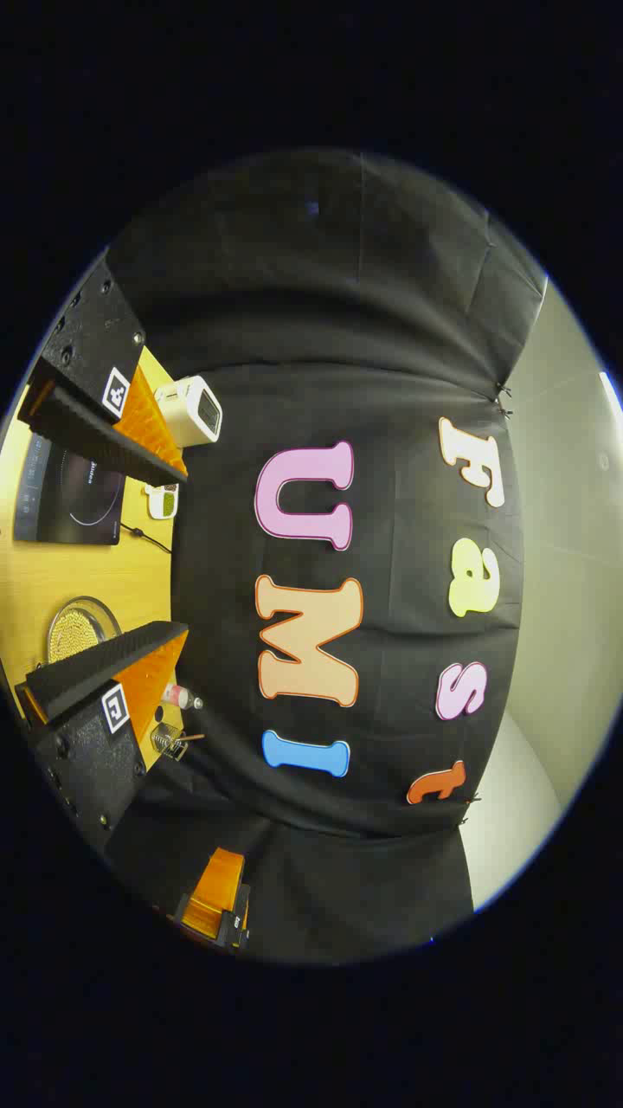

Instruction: First push the handle of the pot to place it horizontally, then grasp the pot with both hands and set it on the induction cooktop.

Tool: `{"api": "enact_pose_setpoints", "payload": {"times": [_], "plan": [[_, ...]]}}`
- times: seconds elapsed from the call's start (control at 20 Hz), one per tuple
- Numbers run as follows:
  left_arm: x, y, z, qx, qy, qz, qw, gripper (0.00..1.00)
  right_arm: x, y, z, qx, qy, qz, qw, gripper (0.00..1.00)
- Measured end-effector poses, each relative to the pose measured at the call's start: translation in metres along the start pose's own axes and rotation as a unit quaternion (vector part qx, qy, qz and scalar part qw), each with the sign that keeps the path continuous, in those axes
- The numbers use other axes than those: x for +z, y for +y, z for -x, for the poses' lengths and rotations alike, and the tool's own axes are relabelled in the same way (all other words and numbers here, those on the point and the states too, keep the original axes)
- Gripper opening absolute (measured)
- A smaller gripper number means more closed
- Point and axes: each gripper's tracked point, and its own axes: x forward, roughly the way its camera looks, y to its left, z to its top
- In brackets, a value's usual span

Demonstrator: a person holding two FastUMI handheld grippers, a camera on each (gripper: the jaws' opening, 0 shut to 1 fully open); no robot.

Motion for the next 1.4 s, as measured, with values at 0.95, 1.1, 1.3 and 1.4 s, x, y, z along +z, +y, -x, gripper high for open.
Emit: {"api": "enact_pose_setpoints", "payload": {"times": [0.95, 1.1, 1.3, 1.4], "plan": [[-0.018, -0.006, -0.034, -0.037, 0.023, -0.022, 0.999, 0.96, -0.008, -0.003, -0.01, -0.047, 0.011, 0.01, 0.999, 1.0], [-0.019, -0.001, -0.032, -0.028, 0.021, -0.026, 0.999, 0.96, -0.013, -0.001, -0.012, -0.043, 0.02, 0.007, 0.999, 1.0], [-0.02, 0.008, -0.026, -0.015, 0.018, -0.028, 0.999, 0.96, -0.027, 0.001, -0.015, -0.037, 0.037, 0.001, 0.999, 1.0], [-0.021, 0.014, -0.023, -0.008, 0.02, -0.027, 0.999, 0.96, -0.032, 0.004, -0.014, -0.032, 0.042, 0.003, 0.999, 0.93]]}}
